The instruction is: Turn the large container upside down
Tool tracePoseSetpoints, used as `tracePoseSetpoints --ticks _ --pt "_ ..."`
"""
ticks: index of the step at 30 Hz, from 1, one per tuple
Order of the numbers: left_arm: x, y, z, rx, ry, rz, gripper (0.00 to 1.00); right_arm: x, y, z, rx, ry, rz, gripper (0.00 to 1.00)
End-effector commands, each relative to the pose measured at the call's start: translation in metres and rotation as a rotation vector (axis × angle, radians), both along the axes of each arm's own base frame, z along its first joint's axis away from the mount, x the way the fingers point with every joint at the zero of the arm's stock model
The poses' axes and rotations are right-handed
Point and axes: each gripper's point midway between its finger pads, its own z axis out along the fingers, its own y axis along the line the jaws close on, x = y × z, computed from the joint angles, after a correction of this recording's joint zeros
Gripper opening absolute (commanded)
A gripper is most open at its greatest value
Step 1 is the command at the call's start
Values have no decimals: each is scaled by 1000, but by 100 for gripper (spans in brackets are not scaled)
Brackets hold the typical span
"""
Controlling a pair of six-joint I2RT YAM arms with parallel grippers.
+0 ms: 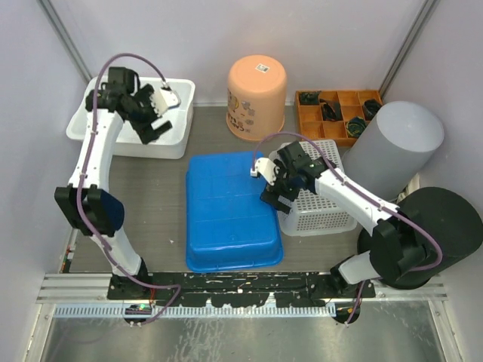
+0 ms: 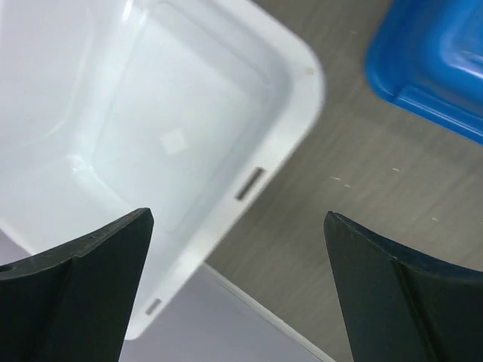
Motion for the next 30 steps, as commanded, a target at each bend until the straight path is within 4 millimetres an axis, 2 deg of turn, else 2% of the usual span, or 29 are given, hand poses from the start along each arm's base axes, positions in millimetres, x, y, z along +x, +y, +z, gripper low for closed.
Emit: tracePoseSetpoints --ticks 1,4,7,12,17,22,24,25,26,27,28,30 --pt "24 5 0 -73 31 -86 100 -10 -9 -6 72 3 -62 100" --pt "30 9 -24 -34 54 -137 100 -12 -26 -18 67 20 -119 100" --pt "19 11 -51 -4 151 -201 99 -15 -46 -31 49 32 -183 100" --pt "-4 8 -63 -37 261 -301 99 -21 -66 -41 54 37 -267 100" --pt "13 25 -86 69 233 -315 99 -22 -80 -45 56 22 -343 100" --pt "39 40 -103 153 243 -298 89 -10 -95 -39 86 -26 -415 100" --pt "51 49 -115 199 259 -281 79 -8 -98 -42 77 -25 -428 100" --pt "58 54 -120 224 264 -270 68 -7 -99 -44 71 -23 -434 100" --pt "64 57 -124 244 269 -260 51 -8 -100 -46 67 -20 -436 100" --pt "67 60 -126 254 278 -253 11 -8 -100 -48 64 -16 -437 100" --pt "71 62 -126 257 277 -229 1 -8 -101 -50 60 -12 -439 100" --pt "67 58 -122 245 300 -217 0 -8 -102 -54 48 -5 -443 100"
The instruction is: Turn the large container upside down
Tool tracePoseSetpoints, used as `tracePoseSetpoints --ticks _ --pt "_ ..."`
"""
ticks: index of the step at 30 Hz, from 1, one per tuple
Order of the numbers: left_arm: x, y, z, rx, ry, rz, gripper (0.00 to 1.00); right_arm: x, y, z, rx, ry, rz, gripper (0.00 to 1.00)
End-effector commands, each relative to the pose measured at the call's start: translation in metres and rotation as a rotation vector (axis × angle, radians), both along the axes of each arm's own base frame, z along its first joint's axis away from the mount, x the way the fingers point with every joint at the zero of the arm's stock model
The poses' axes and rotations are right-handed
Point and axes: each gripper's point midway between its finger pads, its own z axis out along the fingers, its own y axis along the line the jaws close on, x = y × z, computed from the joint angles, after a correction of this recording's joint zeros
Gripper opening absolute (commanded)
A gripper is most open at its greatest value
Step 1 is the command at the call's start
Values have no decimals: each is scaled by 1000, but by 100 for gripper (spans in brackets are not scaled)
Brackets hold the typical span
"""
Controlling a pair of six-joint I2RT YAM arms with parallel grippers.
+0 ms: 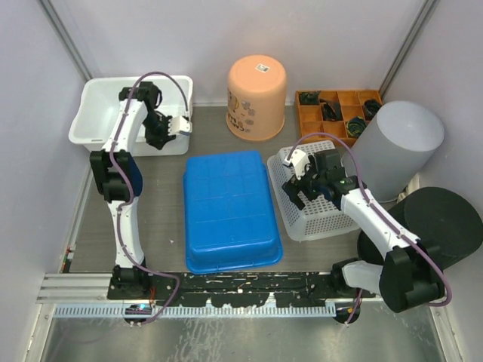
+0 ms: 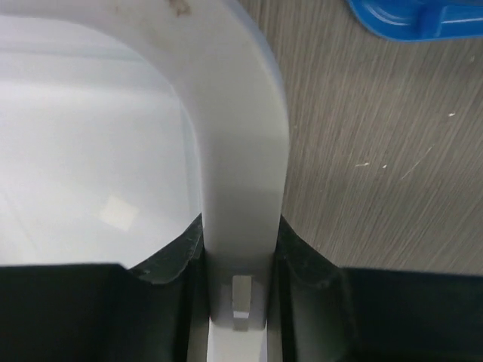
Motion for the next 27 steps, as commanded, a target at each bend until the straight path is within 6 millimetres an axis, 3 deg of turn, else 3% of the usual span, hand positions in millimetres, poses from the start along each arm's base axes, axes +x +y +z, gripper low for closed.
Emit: tracePoseSetpoints --ticks 1,4,7,13,17,20,24,27 --pt "12 20 13 71 -29 140 0 -20 -30 -41 -123 138 -93 100" --pt "-4 5 41 -1 -26 196 0 -20 -34 -48 -143 151 -102 100" --pt "-36 -12 82 -129 -8 229 0 -18 -37 -53 -163 153 -114 100" --pt "-82 -16 193 -419 -110 343 0 -17 -42 -60 -189 165 -130 100" --pt "-118 -28 234 -561 -142 366 0 -17 -43 -62 -192 169 -135 100" --pt "-136 -38 274 -775 -135 432 0 -18 -44 -64 -195 178 -138 100" --pt "-141 -42 319 -1110 0 541 0 -20 -46 -67 -198 189 -143 100" --pt "-118 -10 361 -1444 267 574 0 -20 -47 -68 -195 196 -149 100"
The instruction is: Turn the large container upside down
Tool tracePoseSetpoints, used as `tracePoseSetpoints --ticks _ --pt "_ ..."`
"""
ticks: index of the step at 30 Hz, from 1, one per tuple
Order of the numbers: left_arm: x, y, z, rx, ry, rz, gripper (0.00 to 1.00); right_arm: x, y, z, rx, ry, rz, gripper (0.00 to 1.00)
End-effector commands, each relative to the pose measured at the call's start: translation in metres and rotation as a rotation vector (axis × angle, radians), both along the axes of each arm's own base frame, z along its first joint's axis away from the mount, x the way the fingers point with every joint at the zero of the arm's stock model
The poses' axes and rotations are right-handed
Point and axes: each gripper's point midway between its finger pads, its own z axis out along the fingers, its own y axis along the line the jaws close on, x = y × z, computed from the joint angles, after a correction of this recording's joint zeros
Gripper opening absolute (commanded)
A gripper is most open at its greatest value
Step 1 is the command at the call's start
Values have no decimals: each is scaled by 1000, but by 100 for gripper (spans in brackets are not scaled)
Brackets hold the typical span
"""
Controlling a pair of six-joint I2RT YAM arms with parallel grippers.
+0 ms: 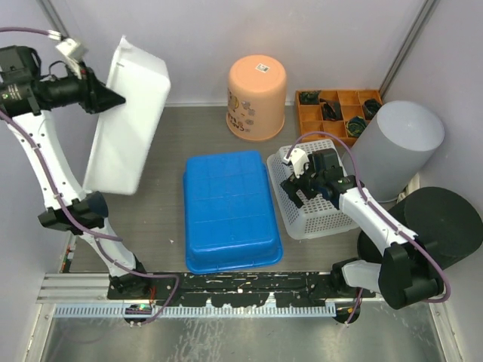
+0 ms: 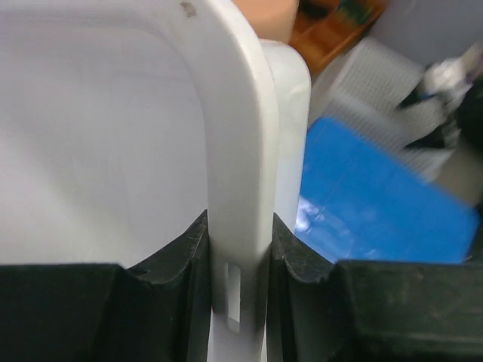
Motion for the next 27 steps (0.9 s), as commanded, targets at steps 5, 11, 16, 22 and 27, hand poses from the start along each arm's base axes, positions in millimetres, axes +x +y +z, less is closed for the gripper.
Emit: tracePoseSetpoints --ticks 5,11,16,22,27 --pt "25 5 40 -774 602 -157 0 -28 -48 -59 -177 197 -112 100" --pt "21 -34 23 -816 782 -270 0 -27 -52 -61 -185 205 -127 100" --pt "58 -21 -5 -930 980 -205 0 -28 -54 -63 -188 210 -132 100" --pt "107 -1 -89 -1060 1235 -113 0 -28 -56 -69 -203 227 -136 100" --pt "131 31 -132 -1123 1275 -80 0 -30 -58 -75 -214 250 -138 100"
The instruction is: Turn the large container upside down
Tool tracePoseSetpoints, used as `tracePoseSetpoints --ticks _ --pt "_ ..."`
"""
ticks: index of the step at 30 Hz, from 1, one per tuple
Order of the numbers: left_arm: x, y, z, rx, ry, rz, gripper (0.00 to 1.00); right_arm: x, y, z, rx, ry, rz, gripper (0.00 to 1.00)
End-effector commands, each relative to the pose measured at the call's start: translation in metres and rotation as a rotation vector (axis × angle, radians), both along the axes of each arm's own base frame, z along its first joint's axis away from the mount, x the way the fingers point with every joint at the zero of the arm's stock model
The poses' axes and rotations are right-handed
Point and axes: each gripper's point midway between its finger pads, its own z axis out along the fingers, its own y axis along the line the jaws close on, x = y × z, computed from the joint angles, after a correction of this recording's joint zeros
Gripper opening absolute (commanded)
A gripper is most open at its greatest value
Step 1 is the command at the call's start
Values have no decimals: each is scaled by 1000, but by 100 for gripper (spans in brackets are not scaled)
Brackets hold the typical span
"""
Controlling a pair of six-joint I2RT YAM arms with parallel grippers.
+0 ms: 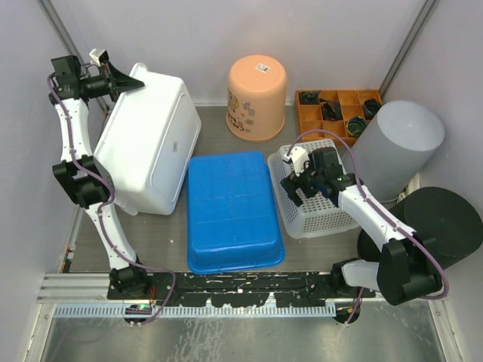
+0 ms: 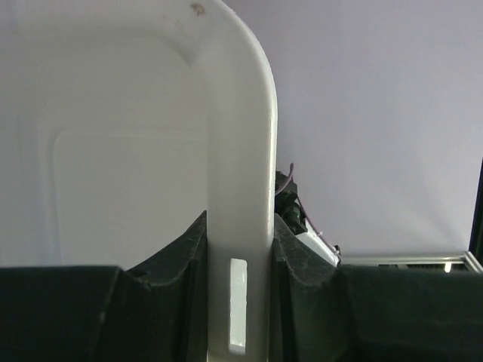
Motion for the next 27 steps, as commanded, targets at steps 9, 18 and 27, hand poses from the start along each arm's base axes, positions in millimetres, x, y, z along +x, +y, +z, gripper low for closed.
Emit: tracePoseSetpoints --ticks 9,18,27 --pt "46 123 -183 -276 439 159 9 -35 -61 -80 -247 259 -119 100" --pt "64 162 -212 -205 298 304 77 -36 -62 -86 -257 279 -123 100" --pt "10 141 -288 644 440 270 98 -36 -60 -85 -249 283 -111 100"
